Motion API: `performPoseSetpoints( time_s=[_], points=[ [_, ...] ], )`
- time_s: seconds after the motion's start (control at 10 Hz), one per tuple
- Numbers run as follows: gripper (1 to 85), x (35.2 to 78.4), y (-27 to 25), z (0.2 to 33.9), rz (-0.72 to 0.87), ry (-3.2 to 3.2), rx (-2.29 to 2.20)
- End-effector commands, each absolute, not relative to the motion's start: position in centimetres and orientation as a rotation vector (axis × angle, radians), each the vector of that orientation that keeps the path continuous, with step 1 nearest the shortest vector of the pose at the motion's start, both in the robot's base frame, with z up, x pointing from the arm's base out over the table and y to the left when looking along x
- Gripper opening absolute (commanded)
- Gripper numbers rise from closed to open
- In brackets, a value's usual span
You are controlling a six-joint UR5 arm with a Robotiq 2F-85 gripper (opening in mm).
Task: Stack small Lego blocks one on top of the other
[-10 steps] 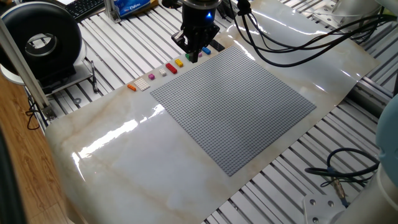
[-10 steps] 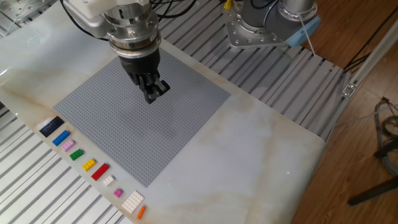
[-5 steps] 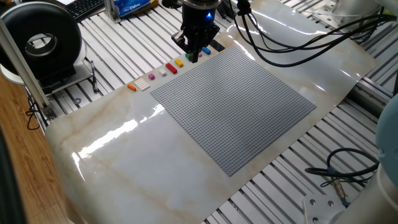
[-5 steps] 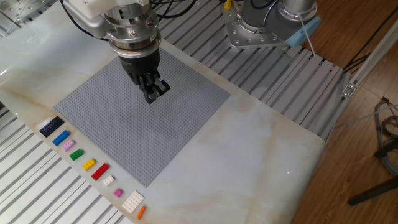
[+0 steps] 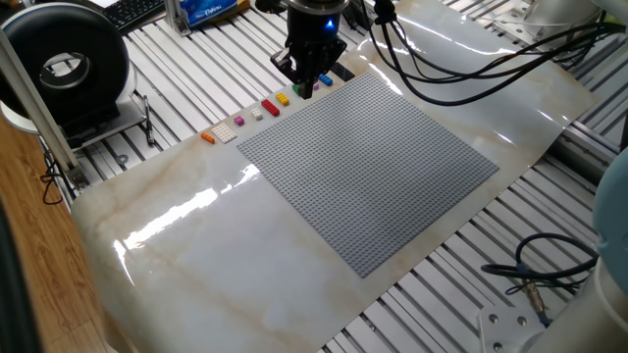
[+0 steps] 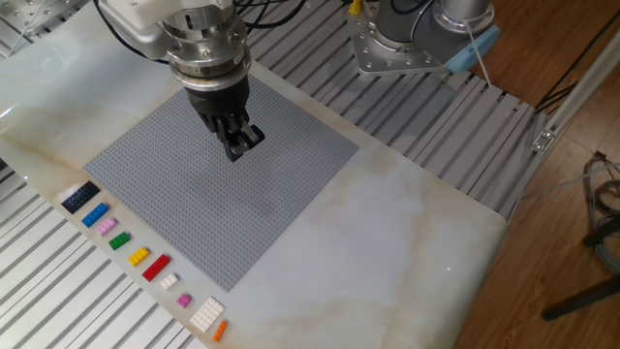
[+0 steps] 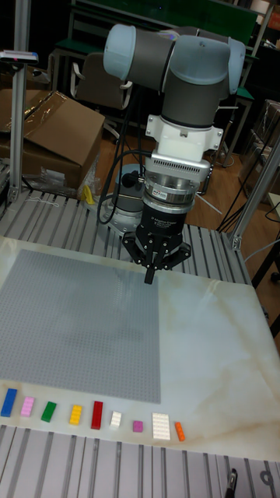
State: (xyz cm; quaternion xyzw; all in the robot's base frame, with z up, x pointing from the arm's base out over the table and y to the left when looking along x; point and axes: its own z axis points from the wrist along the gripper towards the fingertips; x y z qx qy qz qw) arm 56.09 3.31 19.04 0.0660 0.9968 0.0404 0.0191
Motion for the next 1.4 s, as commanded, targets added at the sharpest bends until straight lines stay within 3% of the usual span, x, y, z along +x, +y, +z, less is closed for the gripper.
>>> performPoseSetpoints(
  time_s=[0.0,1.3],
  points=[
    [1.0,56.14,3.59,19.19,0.146,3.092,0.213],
    [1.0,56.08,3.21,19.08,0.146,3.086,0.177]
  ],
)
